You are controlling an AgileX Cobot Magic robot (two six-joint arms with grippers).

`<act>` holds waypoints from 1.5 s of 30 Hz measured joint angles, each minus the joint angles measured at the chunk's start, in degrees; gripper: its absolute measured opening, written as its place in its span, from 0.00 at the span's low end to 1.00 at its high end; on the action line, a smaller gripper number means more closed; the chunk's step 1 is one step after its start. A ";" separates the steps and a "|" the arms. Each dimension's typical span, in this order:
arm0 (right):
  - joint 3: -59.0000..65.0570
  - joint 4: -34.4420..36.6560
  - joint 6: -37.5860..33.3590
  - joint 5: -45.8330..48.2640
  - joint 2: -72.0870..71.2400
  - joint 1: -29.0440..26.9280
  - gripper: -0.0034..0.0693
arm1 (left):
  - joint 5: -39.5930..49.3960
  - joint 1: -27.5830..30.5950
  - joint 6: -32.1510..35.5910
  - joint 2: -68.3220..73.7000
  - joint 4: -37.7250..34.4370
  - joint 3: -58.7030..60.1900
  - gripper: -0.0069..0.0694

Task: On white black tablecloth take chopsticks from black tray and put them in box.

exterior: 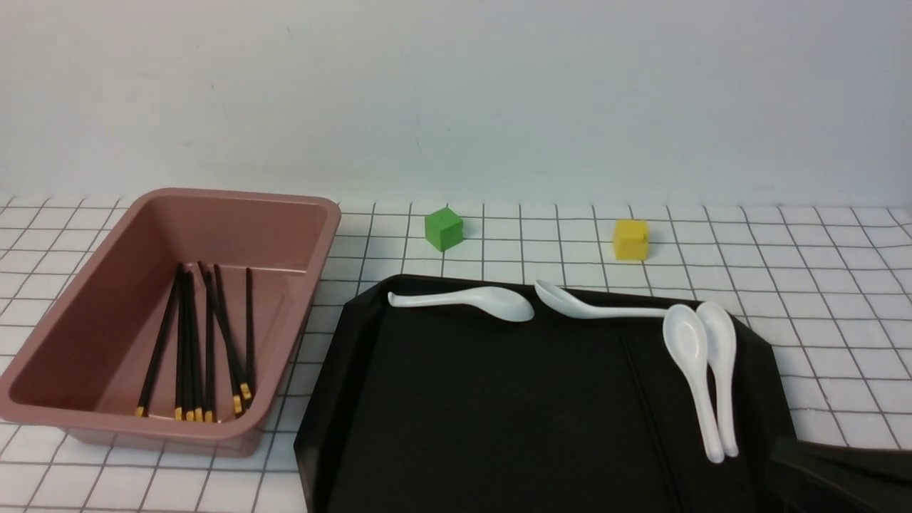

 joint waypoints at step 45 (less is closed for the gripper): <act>25.81 7.74 -5.17 8.85 -28.01 -50.77 0.10 | 0.07 0.00 0.00 0.00 0.00 0.00 0.30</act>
